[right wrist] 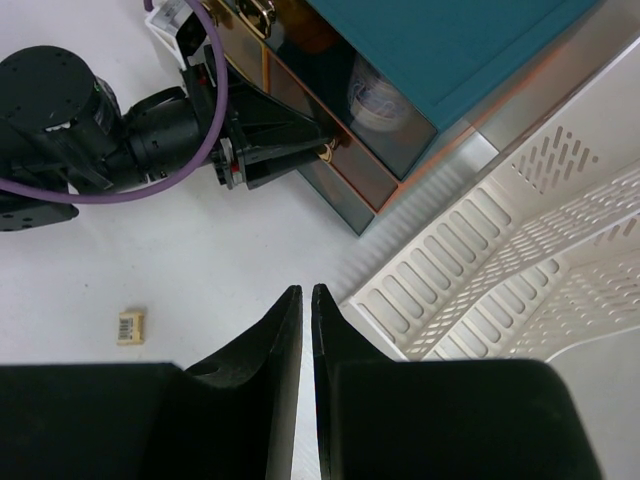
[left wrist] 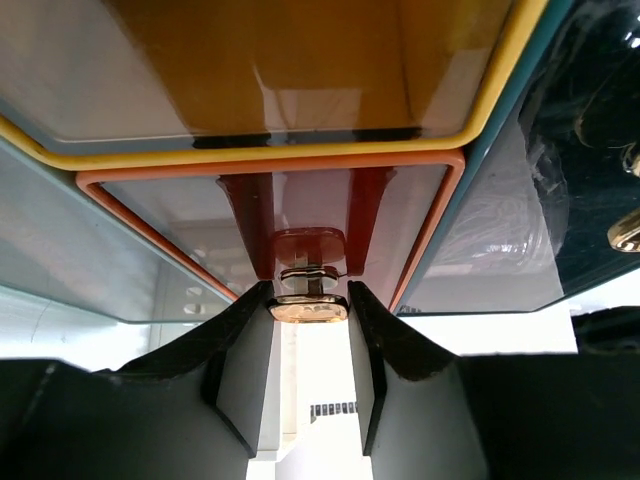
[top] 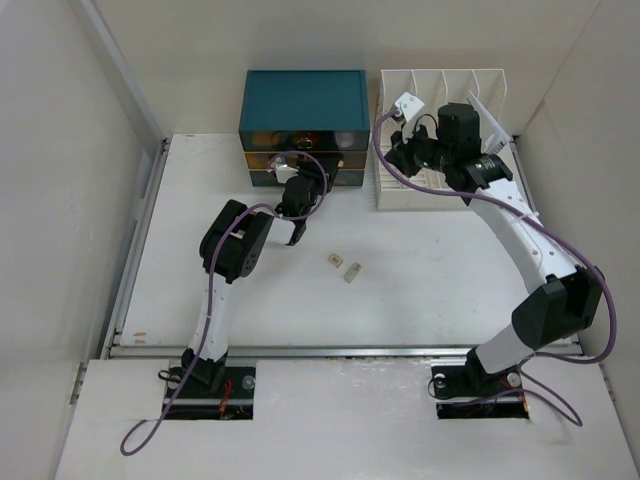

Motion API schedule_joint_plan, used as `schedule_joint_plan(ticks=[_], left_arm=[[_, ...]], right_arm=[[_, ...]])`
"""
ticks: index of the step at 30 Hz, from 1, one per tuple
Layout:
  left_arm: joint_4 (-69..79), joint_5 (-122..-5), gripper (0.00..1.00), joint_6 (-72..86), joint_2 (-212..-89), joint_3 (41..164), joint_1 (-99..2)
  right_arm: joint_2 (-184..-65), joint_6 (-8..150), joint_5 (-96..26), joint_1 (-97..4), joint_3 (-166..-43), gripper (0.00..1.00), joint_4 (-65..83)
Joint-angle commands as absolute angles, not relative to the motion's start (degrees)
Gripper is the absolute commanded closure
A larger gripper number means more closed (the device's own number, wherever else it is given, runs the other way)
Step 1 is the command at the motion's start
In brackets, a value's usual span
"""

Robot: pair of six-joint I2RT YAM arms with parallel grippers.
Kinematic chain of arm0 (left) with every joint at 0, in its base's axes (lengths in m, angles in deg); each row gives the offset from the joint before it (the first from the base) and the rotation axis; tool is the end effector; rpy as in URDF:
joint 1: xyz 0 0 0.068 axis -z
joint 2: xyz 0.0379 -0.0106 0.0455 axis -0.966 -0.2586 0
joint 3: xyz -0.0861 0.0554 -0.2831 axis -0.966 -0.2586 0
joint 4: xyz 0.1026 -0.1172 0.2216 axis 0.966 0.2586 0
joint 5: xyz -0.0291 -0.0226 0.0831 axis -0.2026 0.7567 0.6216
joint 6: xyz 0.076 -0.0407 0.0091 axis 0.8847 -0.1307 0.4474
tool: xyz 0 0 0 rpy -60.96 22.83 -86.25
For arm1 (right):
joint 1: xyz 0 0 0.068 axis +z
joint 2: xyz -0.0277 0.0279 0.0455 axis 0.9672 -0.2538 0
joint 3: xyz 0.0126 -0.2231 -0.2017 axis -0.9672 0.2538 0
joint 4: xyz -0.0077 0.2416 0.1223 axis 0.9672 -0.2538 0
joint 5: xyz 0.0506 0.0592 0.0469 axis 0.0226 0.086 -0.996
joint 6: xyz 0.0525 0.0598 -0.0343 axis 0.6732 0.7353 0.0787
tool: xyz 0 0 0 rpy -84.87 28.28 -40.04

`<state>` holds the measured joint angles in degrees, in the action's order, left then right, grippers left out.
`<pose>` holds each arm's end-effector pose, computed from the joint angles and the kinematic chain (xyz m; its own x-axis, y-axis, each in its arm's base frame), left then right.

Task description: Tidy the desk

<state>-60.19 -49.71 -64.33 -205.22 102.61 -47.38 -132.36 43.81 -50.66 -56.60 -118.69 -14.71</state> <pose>0.4847 -0.2457 0.1764 -0.3574 -0.9273 -0.1113 0.1881 0.0453 -0.9811 0.3703 0.1568 0.4134 -0.1323 -0.3802 -0.9154 -0.7250 0.6669 -0.1722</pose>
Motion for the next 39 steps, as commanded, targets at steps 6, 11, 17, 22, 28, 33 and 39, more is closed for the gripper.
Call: schedule_joint_plan(ticks=[6,11,17,22,28,33,39], left_arm=[[-60.19,-48.93,0.79,-64.56,-204.91,105.11,-47.15],[-62.3,-49.45,0.93,-64.56,-203.78,102.75,-47.15],[-65.72,-49.98,0.95,-64.56,-200.44,98.35,-47.15],[-68.36,-50.59,0.95,-64.56,-196.75,92.82,-46.01],[-70.21,-51.21,0.95,-64.56,-195.51,90.17,-45.39],[-69.59,-51.74,0.95,-64.03,-194.98,89.64,-45.39],[-69.59,-52.36,0.52,-64.03,-194.98,89.04,-45.39]], right_arm=[[-132.1,43.08,-52.02,-57.01,-118.91,0.86,-14.33],[-132.1,43.08,-52.02,-57.01,-118.91,0.86,-14.33],[-132.62,43.08,-52.55,-57.01,-118.91,0.86,-14.33],[-132.62,43.08,-52.55,-57.01,-118.91,0.86,-14.33],[-132.62,43.08,-52.55,-57.01,-118.91,0.86,-14.85],[-133.15,43.08,-52.55,-57.01,-118.91,0.86,-14.85],[-133.15,43.08,-52.55,-57.01,-118.91,0.86,-14.85]])
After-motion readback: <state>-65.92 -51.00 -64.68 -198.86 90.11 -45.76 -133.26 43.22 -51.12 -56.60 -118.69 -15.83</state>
